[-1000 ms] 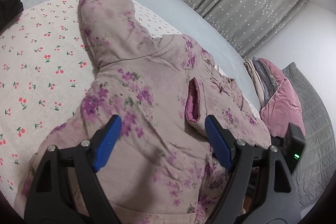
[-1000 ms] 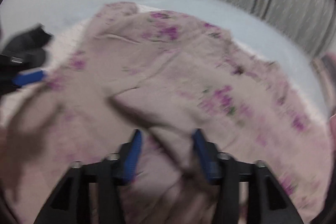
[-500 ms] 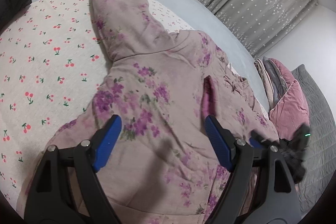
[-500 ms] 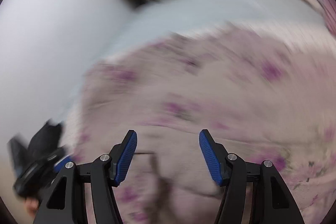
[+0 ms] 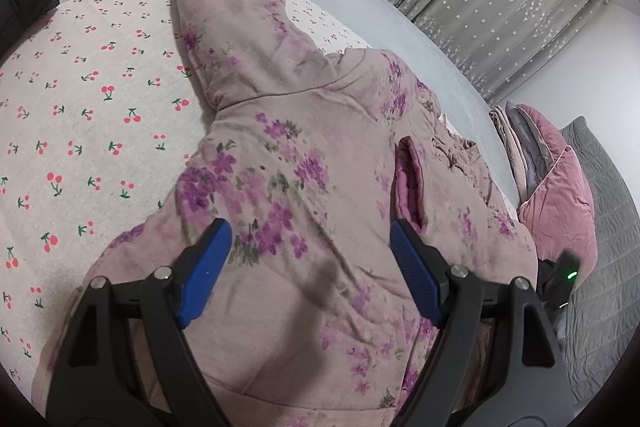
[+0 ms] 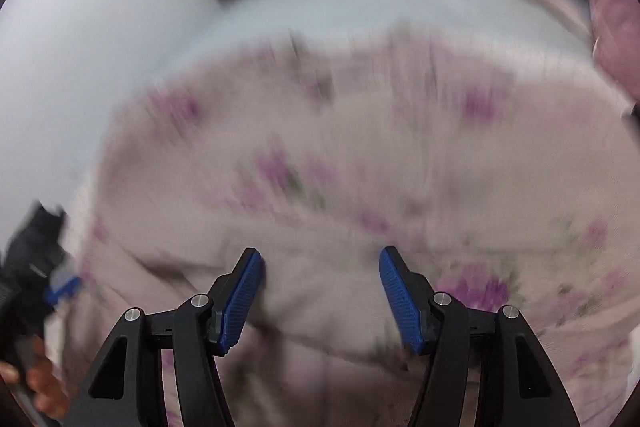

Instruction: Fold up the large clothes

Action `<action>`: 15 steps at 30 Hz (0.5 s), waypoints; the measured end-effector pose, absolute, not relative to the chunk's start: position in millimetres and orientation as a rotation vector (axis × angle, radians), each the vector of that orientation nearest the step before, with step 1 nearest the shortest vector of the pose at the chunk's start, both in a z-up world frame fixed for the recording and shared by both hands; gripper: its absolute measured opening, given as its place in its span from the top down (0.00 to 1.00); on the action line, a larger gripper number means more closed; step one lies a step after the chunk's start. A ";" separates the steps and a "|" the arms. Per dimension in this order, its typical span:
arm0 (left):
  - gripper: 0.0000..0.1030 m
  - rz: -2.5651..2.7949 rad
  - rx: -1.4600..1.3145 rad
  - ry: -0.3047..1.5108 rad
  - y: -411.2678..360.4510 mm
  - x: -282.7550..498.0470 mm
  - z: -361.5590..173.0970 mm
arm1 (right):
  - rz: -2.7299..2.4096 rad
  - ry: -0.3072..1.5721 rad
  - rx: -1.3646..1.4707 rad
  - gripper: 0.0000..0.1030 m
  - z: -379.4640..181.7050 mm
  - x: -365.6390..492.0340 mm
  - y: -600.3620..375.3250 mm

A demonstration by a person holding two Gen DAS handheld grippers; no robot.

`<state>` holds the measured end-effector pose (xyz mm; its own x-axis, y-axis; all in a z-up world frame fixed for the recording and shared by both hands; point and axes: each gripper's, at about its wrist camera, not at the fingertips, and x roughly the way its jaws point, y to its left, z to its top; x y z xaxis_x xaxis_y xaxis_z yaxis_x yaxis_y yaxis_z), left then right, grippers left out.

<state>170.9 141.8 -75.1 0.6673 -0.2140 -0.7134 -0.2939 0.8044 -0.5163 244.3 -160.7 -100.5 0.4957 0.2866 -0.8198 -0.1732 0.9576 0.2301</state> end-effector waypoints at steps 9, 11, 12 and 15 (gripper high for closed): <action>0.21 0.042 -0.725 0.836 161.5 168.1 -73.2 | 0.314 0.953 0.177 0.38 -50.0 216.6 -166.9; 0.21 0.063 -0.752 0.830 173.1 166.9 -72.8 | 0.344 0.939 0.150 0.37 -43.8 207.8 -158.6; 0.21 0.063 -0.776 0.825 179.4 165.6 -72.9 | 0.351 0.946 0.151 0.37 -44.0 205.8 -155.7; 0.21 0.081 -0.821 0.814 204.2 159.7 -74.0 | 0.369 0.986 0.181 0.37 -47.1 193.7 -149.2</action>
<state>159.7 204.2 -74.0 0.7015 -0.2341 -0.6731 -0.3621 0.6964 -0.6196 193.7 -149.2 -47.1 0.4966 0.3838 -0.7785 -0.2216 0.9232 0.3139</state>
